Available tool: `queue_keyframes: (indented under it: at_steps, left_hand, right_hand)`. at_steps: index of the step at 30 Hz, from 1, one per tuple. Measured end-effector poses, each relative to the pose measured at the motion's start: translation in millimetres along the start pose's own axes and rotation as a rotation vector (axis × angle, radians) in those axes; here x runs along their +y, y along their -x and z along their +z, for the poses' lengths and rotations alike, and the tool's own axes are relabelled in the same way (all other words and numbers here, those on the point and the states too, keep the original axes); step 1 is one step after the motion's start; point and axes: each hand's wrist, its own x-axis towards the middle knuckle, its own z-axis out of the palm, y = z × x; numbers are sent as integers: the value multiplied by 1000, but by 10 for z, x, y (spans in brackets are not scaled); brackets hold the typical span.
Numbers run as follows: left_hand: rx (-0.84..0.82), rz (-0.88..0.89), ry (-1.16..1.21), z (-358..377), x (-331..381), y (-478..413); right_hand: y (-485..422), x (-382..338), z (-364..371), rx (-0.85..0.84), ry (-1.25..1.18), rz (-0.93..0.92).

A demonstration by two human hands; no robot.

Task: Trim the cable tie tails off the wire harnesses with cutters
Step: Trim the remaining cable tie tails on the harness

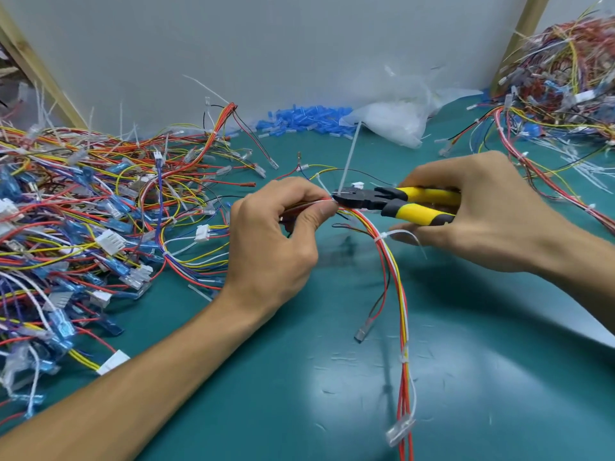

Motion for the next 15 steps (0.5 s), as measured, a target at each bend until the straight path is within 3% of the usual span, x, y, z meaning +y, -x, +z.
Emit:
queue_keyframes:
  at_steps: [11,15]
  left_hand:
    - [-18,63,-22,9,7,9]
    - [-122,99,22,4,12,-4]
  right_hand:
    - [-18,32,8,-81,135,-140]
    - [-28,36,-70,-128,193,-201]
